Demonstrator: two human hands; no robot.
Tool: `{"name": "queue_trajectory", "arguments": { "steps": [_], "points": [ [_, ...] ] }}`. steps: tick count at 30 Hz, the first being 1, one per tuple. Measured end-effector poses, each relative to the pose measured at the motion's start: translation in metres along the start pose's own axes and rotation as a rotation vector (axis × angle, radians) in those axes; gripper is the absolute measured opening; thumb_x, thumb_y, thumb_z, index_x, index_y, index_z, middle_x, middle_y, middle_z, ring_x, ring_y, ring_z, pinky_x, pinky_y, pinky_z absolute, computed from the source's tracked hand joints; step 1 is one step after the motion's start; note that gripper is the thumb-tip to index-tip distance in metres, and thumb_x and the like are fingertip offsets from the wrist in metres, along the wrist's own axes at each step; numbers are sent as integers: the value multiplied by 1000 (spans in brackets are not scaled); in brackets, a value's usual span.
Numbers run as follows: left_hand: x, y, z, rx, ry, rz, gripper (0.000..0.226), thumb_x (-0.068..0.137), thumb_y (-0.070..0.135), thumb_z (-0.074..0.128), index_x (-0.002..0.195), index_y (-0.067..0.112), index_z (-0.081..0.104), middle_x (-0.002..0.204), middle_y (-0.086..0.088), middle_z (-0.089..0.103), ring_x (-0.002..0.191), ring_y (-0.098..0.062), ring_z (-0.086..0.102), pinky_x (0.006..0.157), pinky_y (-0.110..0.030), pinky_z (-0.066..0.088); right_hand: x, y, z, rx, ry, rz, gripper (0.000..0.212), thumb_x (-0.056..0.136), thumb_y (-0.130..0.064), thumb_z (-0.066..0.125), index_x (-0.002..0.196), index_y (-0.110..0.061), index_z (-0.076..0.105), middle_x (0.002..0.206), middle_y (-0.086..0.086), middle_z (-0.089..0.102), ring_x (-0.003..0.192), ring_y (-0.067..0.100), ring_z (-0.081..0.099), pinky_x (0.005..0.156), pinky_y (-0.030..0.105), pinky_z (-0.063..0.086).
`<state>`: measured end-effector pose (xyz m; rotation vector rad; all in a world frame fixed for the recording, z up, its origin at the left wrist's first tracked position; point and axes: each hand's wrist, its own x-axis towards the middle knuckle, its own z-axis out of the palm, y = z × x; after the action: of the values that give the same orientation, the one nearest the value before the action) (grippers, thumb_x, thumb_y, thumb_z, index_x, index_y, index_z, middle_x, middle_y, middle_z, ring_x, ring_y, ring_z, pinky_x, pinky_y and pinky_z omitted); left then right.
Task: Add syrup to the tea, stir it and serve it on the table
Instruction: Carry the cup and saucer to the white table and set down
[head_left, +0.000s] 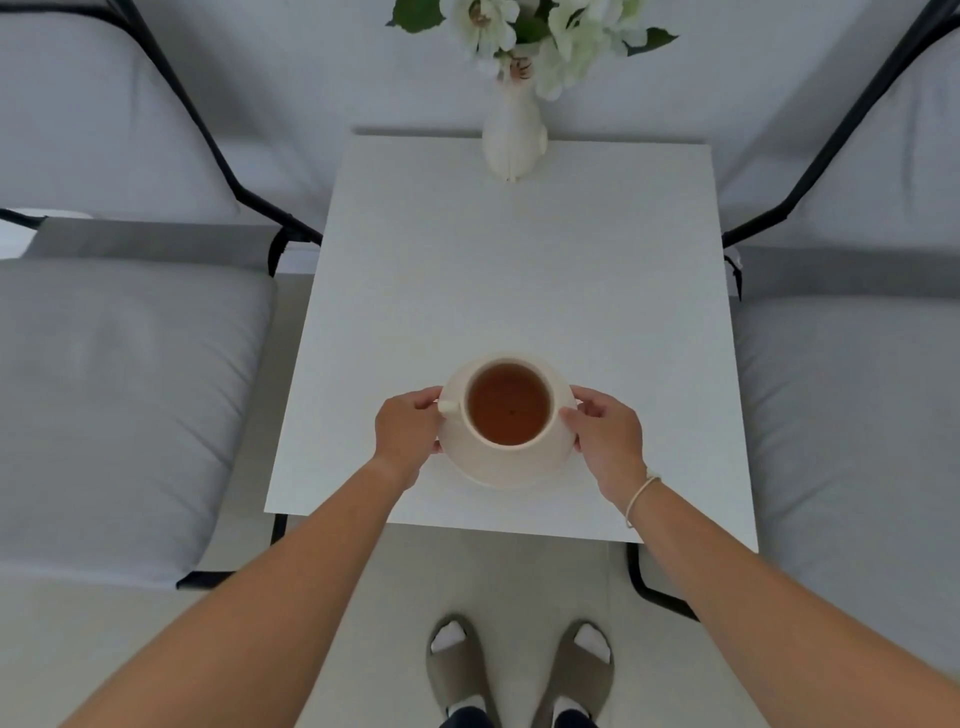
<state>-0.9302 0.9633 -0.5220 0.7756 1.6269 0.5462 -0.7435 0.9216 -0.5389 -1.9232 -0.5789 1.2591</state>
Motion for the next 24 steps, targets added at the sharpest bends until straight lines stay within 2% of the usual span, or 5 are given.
{"name": "queue_trajectory", "arguments": {
  "steps": [7,11,15,21,24],
  "points": [
    [9,-10,1,34,19,11,37,82,-3,45,96,16,73,104,-14,71,91,-30,62,72,-38,56,5,9,7,-5,32,7,42,80,1,57,71,-40,63,61,-5,47,63,15,43,66,31,40],
    [14,-13,1,51,26,12,38,82,-5,45,87,20,73,96,-9,70,88,-28,61,76,-42,56,8,12,10,-24,38,6,29,79,1,58,84,-25,70,61,-5,49,64,15,44,68,30,42],
    [16,-13,1,79,33,27,41,82,-5,44,75,25,71,90,-8,68,84,-27,59,77,-44,56,10,14,12,-42,43,-3,32,79,0,57,80,-31,64,65,-3,51,69,17,46,70,32,45],
    [24,-17,1,94,29,37,39,83,-3,44,78,25,72,89,-7,69,82,-27,60,78,-49,56,15,17,15,-71,61,-18,30,79,1,57,82,-28,65,69,0,54,70,17,46,65,22,42],
    [28,-19,1,111,28,46,39,82,-3,44,82,23,73,91,-7,70,83,-25,60,79,-49,56,17,20,17,-96,73,-19,25,78,1,57,83,-21,69,72,3,52,69,17,44,65,24,40]
  ]
}}
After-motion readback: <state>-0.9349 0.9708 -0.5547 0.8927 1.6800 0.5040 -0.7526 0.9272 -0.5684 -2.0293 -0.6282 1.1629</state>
